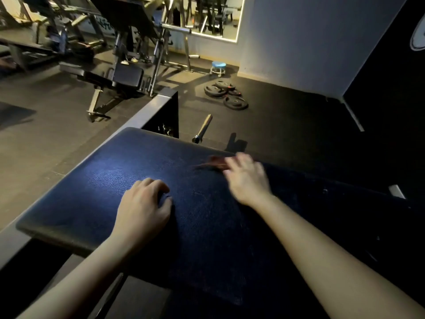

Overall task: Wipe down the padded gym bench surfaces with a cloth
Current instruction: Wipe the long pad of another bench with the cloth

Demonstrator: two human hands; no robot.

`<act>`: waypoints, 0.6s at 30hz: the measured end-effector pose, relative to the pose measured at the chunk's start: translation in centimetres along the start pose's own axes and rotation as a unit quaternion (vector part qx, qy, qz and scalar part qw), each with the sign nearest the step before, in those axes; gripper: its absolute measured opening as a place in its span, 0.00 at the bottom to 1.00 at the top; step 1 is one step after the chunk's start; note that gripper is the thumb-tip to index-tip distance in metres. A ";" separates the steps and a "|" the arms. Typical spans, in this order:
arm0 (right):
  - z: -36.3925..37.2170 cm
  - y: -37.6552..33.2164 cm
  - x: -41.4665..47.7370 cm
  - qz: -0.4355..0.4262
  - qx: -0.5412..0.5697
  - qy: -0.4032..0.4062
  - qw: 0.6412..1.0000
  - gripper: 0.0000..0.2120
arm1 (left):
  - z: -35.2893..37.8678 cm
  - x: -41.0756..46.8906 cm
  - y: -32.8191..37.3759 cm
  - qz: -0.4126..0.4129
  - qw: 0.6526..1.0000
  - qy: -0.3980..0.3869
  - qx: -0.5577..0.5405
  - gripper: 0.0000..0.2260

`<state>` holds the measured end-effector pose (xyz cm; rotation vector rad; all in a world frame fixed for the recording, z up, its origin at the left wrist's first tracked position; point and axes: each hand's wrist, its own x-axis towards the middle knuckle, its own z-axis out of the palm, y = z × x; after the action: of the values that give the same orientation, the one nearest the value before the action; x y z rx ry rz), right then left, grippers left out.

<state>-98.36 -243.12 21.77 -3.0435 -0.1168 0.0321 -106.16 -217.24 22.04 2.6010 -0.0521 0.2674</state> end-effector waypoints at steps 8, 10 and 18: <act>0.9 -9.2 2.2 -0.127 0.069 -0.035 0.989 0.25 | 0.6 -0.6 -0.4 0.038 0.999 -0.002 0.023 0.11; 0.4 -8.0 2.6 -0.153 0.058 -0.058 0.985 0.25 | 0.9 -0.1 0.7 0.047 0.998 -0.012 0.042 0.12; -1.3 7.1 -2.7 0.107 0.048 -0.010 0.993 0.24 | 4.0 1.8 5.7 0.144 0.983 -0.091 0.060 0.17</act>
<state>-100.50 -250.54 22.40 -2.9455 0.2046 0.0820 -104.21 -224.11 21.82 2.7277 -0.4949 0.1354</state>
